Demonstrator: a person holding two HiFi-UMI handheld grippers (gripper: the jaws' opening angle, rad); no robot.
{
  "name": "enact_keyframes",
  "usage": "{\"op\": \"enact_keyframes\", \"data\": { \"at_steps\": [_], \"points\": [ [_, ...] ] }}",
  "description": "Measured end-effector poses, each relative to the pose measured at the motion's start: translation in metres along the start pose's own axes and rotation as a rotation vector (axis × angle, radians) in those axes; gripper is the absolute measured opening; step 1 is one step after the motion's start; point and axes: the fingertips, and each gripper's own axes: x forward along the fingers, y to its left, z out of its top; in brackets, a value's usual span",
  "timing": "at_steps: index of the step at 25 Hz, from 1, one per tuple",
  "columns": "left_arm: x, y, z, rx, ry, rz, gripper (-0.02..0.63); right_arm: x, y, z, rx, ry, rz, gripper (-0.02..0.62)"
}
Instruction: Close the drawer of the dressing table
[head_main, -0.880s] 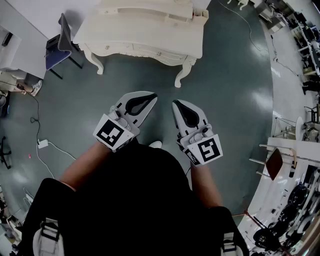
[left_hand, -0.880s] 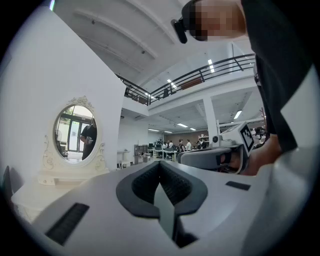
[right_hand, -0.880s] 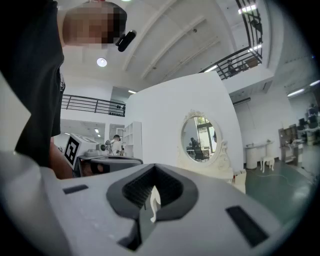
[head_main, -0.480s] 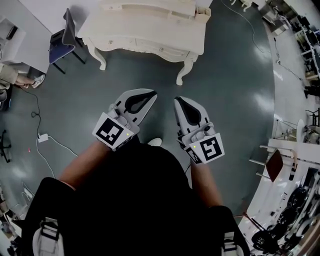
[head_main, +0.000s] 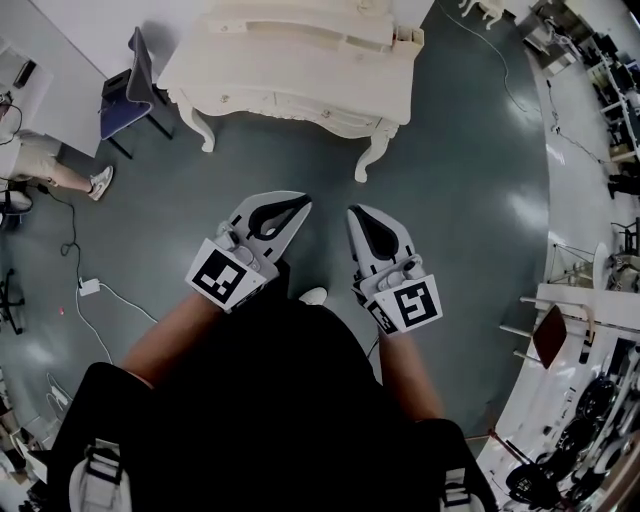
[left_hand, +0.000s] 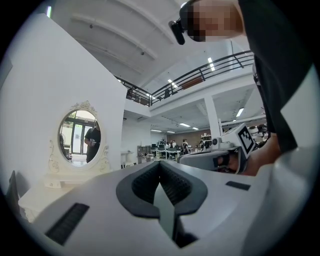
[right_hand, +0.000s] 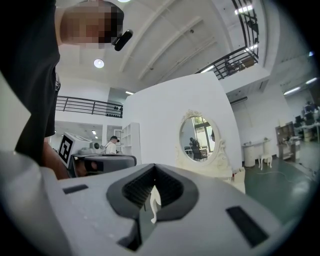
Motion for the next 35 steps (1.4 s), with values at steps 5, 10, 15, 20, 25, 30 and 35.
{"op": "enact_keyframes", "data": {
  "at_steps": [5,10,15,20,25,30,35],
  "points": [
    [0.010,0.032,0.003,-0.011,-0.003,-0.038,-0.005,0.033,-0.012,0.003,-0.002,0.013,-0.031,0.003],
    [0.024,0.071,0.005,-0.025,-0.009,-0.069,-0.005,0.072,-0.026,0.006,0.003,0.024,-0.058,0.003],
    [0.034,0.112,0.005,-0.029,-0.010,-0.106,-0.005,0.113,-0.039,0.012,-0.010,0.031,-0.091,0.003],
    [0.043,0.156,0.007,-0.040,-0.019,-0.127,-0.005,0.155,-0.049,0.013,-0.021,0.044,-0.106,0.003],
    [0.047,0.191,0.000,-0.053,-0.021,-0.142,-0.005,0.189,-0.054,0.012,-0.025,0.050,-0.120,0.003],
    [0.055,0.215,0.000,-0.043,0.010,-0.145,-0.005,0.210,-0.063,0.011,-0.015,0.051,-0.135,0.003],
    [0.073,0.232,0.000,-0.038,0.017,-0.154,-0.005,0.224,-0.082,0.007,-0.004,0.062,-0.146,0.003]
  ]
}}
